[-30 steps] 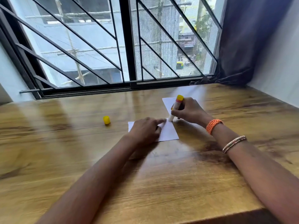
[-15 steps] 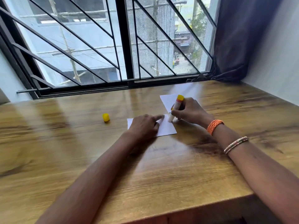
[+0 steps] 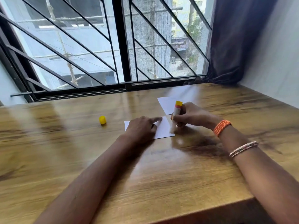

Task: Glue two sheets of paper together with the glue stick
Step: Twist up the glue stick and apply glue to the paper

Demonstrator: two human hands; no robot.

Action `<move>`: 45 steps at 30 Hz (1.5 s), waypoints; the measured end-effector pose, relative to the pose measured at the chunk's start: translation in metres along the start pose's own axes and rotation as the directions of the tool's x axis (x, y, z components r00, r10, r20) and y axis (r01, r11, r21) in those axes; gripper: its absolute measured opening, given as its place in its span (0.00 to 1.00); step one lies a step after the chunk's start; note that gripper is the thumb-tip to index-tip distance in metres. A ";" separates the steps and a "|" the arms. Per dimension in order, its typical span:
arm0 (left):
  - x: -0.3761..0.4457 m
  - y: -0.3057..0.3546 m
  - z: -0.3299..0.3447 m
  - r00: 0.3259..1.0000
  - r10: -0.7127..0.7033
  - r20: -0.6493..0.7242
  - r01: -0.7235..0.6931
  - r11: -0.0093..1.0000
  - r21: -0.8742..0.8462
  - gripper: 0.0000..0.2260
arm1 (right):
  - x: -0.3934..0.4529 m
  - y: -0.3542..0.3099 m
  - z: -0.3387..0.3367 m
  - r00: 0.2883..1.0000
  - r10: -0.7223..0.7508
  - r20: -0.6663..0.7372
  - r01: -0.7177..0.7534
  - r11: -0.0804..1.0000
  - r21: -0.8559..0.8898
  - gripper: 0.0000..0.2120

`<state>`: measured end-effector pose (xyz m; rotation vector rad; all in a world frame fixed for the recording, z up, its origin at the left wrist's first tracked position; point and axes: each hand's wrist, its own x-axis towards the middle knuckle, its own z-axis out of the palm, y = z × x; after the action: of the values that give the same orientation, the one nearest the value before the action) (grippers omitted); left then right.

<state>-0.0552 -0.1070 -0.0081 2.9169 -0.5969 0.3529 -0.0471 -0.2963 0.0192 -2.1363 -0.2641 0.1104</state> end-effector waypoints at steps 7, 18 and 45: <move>0.000 -0.001 0.003 1.000 0.002 -0.007 -0.002 1.000 0.008 0.22 | 0.001 0.005 -0.005 0.992 0.018 0.126 -0.022 0.999 0.029 0.06; -0.001 0.004 0.002 0.976 -0.202 -0.076 0.213 0.959 0.189 0.15 | 0.006 0.015 -0.004 0.999 0.051 0.019 -0.054 0.876 0.479 0.06; -0.009 -0.017 -0.009 0.975 -0.151 0.163 0.106 0.962 0.253 0.27 | 0.042 0.014 0.027 0.914 -0.052 -0.401 0.100 0.990 0.100 0.09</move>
<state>-0.0579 -0.0865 -0.0033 3.2294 -0.4074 0.1541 -0.0088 -0.2715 -0.0063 -1.9740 -0.0968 -0.3459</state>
